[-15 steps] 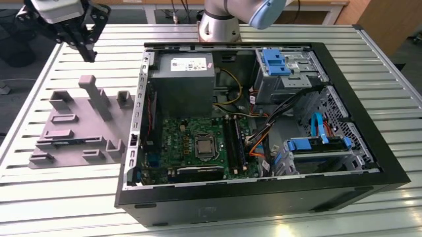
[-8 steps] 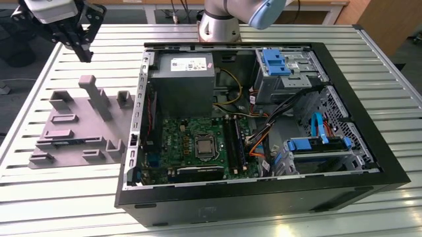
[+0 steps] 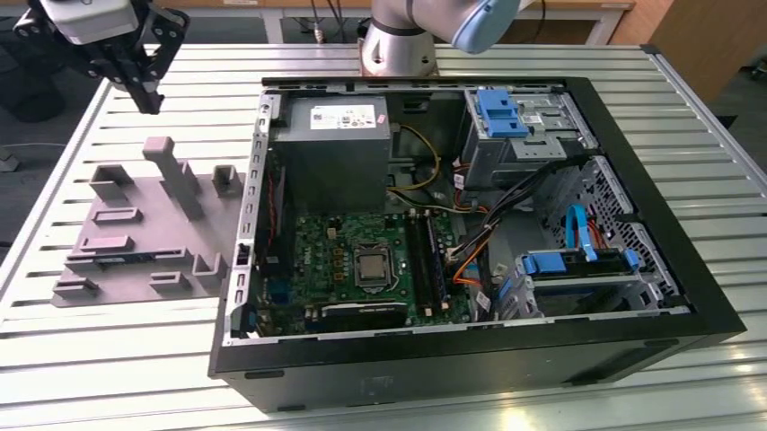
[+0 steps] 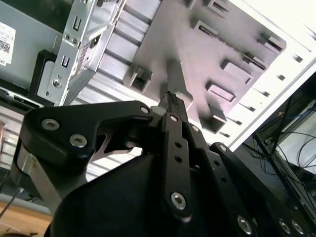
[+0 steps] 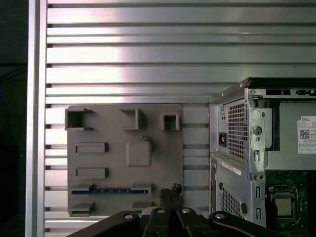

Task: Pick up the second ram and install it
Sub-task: 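Reach for the second ram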

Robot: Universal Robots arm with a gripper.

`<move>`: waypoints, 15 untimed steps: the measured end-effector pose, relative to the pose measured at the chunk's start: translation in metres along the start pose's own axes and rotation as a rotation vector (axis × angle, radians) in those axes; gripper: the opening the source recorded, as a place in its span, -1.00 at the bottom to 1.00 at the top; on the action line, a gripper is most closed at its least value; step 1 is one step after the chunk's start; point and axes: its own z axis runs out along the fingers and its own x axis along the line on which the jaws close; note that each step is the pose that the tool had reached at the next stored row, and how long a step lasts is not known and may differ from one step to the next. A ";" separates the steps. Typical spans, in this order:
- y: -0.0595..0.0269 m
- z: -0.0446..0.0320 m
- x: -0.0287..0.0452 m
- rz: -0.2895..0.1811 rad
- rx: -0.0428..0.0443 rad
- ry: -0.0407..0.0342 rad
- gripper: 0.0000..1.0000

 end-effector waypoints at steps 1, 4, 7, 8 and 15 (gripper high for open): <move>-0.0008 0.0000 0.0018 0.000 0.0001 0.0001 -0.79; -0.0021 0.0003 0.0111 0.000 -0.0001 -0.0005 -0.79; -0.0027 0.0002 0.0223 0.000 0.0000 -0.0020 -0.79; -0.0029 0.0002 0.0257 0.000 0.0000 -0.0022 -0.79; -0.0136 0.0012 0.0393 -0.001 -0.0001 -0.0024 -0.79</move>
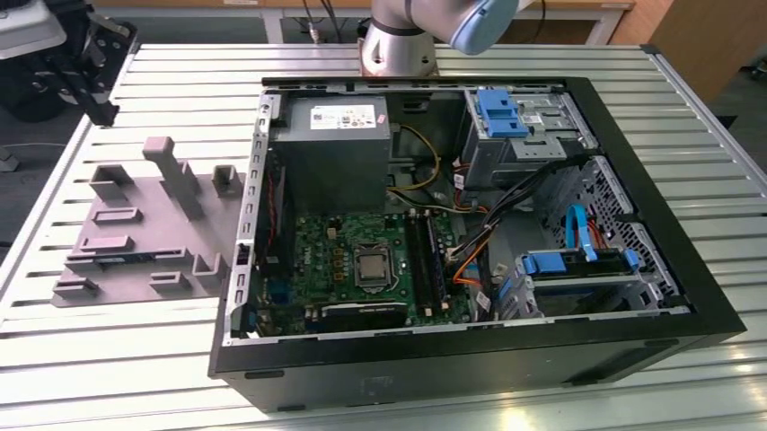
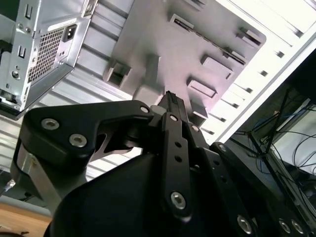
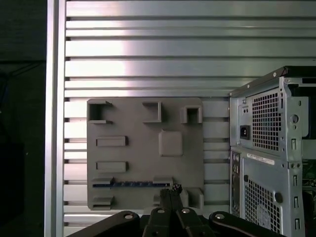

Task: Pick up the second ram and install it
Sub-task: 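Reach for the second ram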

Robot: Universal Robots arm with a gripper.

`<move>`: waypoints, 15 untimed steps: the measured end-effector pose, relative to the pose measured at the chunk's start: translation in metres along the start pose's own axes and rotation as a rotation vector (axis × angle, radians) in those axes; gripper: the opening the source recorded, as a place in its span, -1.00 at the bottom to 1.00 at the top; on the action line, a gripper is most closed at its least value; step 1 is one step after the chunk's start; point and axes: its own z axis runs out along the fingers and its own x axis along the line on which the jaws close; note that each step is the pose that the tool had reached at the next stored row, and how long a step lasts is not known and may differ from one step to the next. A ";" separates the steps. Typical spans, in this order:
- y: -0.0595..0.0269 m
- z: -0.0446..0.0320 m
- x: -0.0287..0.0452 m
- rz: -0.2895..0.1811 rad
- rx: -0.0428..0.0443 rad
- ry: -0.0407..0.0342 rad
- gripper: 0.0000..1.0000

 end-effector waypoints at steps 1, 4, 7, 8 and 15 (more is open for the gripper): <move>-0.0022 0.0001 0.0025 0.000 0.0000 0.0000 -0.79; -0.0079 0.0003 0.0092 0.000 0.0000 0.0001 -0.79; -0.0129 0.0007 0.0141 0.000 0.0000 0.0001 -0.79; -0.0145 0.0009 0.0154 0.000 0.0001 0.0001 -0.79; -0.0196 0.0024 0.0287 -0.001 0.0000 0.0001 -0.79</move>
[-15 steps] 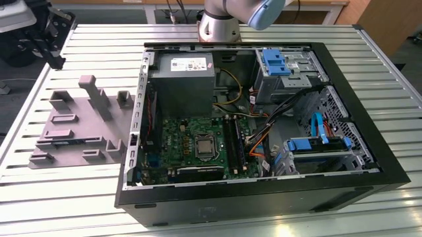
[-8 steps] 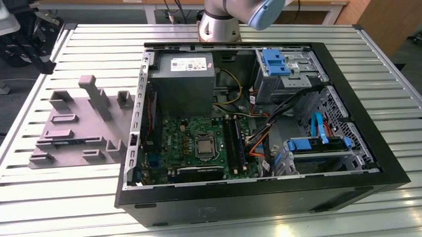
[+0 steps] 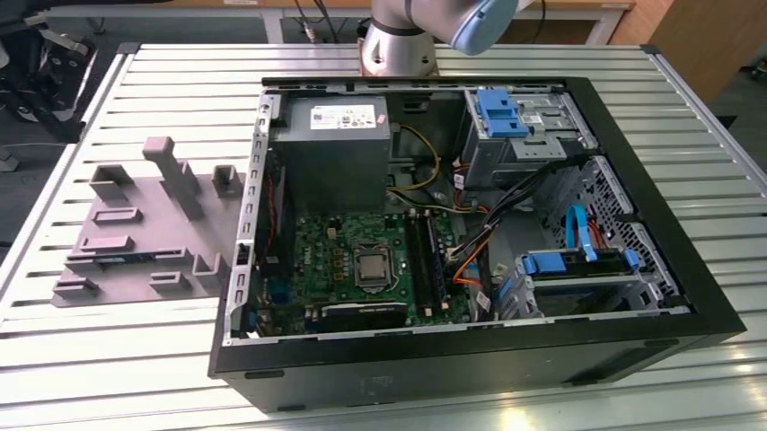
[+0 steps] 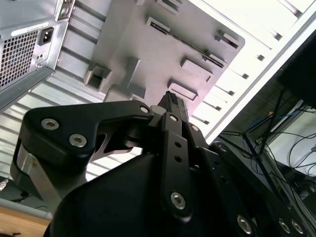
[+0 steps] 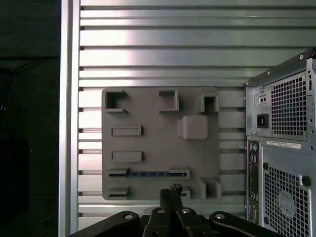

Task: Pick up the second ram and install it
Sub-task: 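Reach for the second ram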

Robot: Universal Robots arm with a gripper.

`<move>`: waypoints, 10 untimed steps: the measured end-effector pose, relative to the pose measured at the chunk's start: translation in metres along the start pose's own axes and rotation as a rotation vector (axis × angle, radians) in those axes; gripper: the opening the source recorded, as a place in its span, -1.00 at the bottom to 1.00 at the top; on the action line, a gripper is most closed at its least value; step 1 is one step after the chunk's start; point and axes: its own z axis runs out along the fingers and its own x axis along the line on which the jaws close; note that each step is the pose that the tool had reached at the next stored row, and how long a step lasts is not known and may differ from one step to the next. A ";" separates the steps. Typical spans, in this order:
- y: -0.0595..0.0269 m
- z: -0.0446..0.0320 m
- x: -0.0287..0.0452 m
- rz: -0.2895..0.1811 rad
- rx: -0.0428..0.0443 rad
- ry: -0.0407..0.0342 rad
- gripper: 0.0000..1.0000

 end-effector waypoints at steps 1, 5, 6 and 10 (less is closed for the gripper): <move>-0.0002 0.0001 0.0024 0.000 0.0000 0.0000 -0.79; -0.0009 0.0004 0.0124 0.000 0.0001 0.0000 -0.79; -0.0010 0.0006 0.0146 0.000 0.0000 -0.0001 -0.79; -0.0013 0.0007 0.0190 0.000 0.0000 0.0000 -0.79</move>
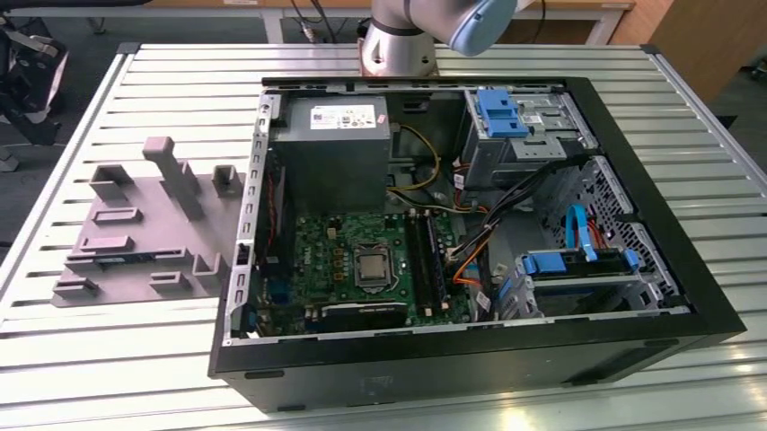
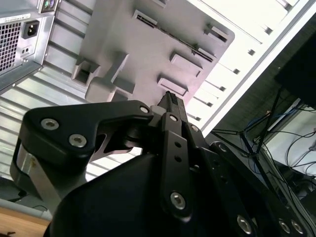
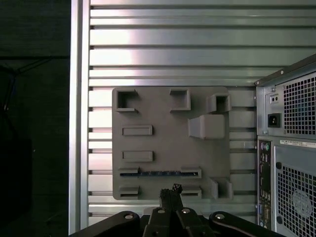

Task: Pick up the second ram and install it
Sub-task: 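Reach for the second ram, then pick up the second ram and move it above second insertion slot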

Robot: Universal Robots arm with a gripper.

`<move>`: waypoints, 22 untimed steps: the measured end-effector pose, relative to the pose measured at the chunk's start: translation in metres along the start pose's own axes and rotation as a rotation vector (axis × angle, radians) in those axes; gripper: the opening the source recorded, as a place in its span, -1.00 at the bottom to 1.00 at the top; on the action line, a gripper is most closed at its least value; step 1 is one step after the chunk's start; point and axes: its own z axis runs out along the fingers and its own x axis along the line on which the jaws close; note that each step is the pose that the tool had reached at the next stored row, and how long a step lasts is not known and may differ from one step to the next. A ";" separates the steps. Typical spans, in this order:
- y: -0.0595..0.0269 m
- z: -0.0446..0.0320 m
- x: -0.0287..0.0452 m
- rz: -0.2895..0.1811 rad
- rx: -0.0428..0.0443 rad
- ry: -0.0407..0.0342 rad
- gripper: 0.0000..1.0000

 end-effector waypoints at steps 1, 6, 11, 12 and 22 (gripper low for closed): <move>0.0000 0.0000 0.0000 0.000 0.0000 0.0000 -0.79; 0.0000 0.0000 0.0007 0.000 0.0000 0.0000 -0.79; 0.0000 0.0000 0.0008 0.000 0.0000 0.0000 -0.79; 0.0000 0.0000 0.0008 0.000 0.0000 0.0000 -0.79; 0.0000 0.0000 0.0009 -0.095 -0.0001 0.0042 -0.79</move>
